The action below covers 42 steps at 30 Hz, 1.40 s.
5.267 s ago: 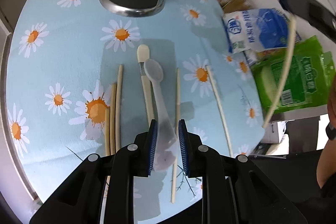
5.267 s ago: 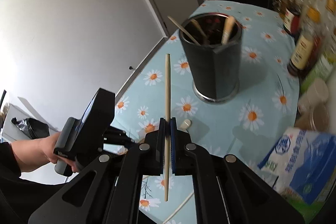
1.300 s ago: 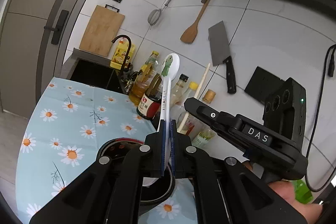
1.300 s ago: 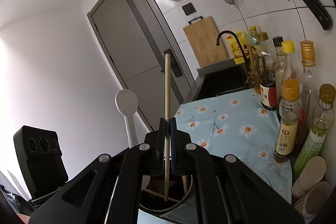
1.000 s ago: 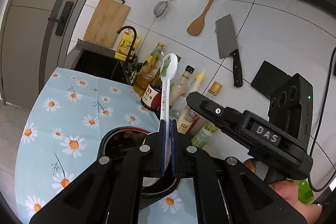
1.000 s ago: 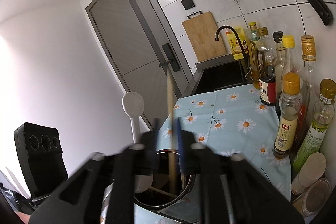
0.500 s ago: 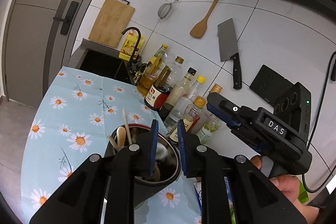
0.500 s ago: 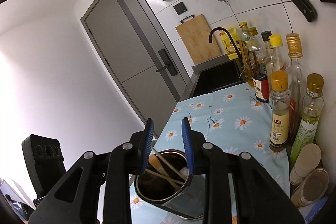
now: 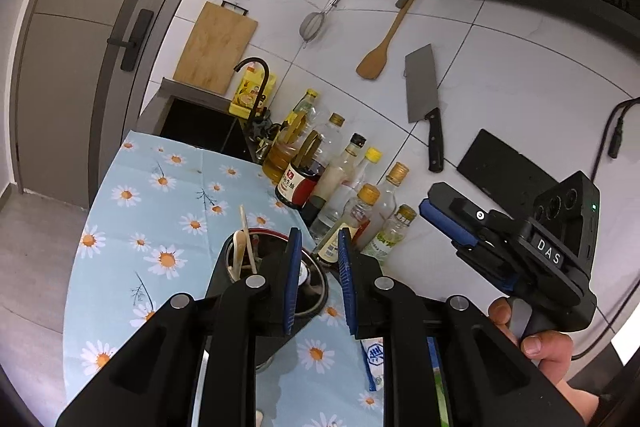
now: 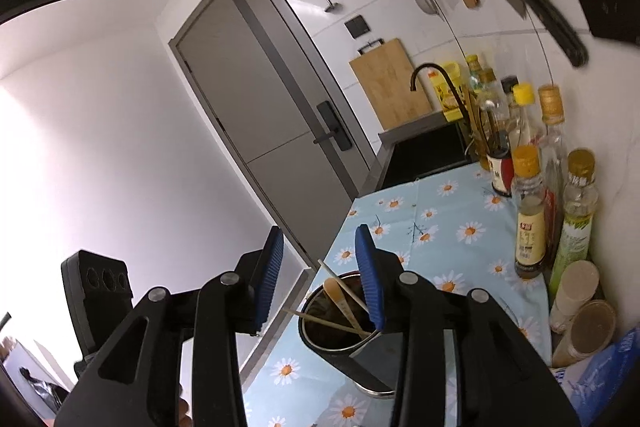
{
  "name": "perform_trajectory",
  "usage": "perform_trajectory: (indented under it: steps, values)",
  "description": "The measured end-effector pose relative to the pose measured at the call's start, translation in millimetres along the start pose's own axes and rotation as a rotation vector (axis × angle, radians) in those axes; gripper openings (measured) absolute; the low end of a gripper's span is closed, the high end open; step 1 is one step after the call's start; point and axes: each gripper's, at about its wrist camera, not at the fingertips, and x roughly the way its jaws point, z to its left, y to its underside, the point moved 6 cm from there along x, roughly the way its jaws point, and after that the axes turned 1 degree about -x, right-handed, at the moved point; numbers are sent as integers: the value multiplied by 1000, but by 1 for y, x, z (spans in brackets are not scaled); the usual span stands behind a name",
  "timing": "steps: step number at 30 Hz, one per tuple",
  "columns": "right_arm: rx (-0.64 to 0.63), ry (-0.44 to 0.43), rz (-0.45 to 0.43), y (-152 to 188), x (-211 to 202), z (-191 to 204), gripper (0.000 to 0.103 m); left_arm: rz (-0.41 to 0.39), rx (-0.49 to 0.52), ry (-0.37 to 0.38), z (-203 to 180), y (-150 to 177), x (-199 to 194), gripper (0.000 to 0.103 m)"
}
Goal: Organize utensils
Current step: 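Open both grippers to drop the spoon and chopstick into the holder, then move both tools back down over the loose utensils on the table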
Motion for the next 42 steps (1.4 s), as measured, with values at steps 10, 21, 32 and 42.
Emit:
perform_trajectory:
  steps: [10, 21, 32, 42]
  values:
    - [-18, -15, 49, 3, -39, 18, 58, 29, 56, 0, -15, 1, -34, 26]
    - [-18, 58, 178, 22, -65, 27, 58, 117, 88, -62, -15, 19, -60, 30]
    - [79, 130, 354, 63, -64, 4, 58, 222, 47, -125, 16, 50, -81, 30]
    - [83, 211, 550, 117, -57, -8, 58, 351, 2, -156, 38, 104, -89, 30]
